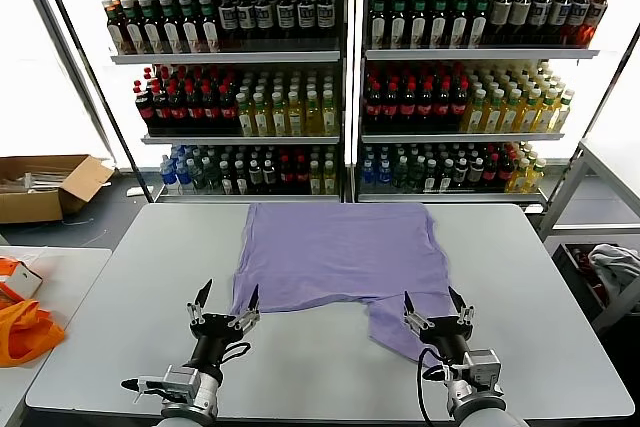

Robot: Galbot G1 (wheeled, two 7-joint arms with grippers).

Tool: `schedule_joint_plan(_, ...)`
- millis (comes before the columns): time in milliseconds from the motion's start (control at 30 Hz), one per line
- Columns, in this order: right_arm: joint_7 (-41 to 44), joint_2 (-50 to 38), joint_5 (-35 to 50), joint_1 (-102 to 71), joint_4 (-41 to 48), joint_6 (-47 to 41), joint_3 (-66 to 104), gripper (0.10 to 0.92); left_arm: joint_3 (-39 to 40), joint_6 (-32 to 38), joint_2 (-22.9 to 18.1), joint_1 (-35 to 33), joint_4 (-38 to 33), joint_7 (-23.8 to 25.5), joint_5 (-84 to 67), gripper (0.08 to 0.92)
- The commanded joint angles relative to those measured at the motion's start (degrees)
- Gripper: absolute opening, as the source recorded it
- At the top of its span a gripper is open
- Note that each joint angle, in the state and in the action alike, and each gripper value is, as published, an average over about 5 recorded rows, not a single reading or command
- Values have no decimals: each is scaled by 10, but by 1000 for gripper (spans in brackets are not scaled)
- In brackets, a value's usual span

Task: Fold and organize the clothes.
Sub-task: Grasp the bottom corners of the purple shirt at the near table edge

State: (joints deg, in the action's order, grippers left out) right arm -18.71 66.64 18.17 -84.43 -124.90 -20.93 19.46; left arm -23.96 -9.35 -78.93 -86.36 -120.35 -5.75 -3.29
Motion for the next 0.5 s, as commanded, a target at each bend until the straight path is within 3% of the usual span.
schedule_joint_plan(33, -1, 0, 1, -3, -2, 0, 0, 823, 0, 0, 0, 0, -1, -1, -9, 823)
schedule_joint_plan(200, -17, -5, 9, -15, -12, -10, 0, 823, -1, -22, 10, 8, -1, 0, -5, 823)
schedule_joint_plan(500, -48, -10, 26, -41, -18, -35, 2, 823, -6, -133, 40, 34, 12, 2, -52, 823)
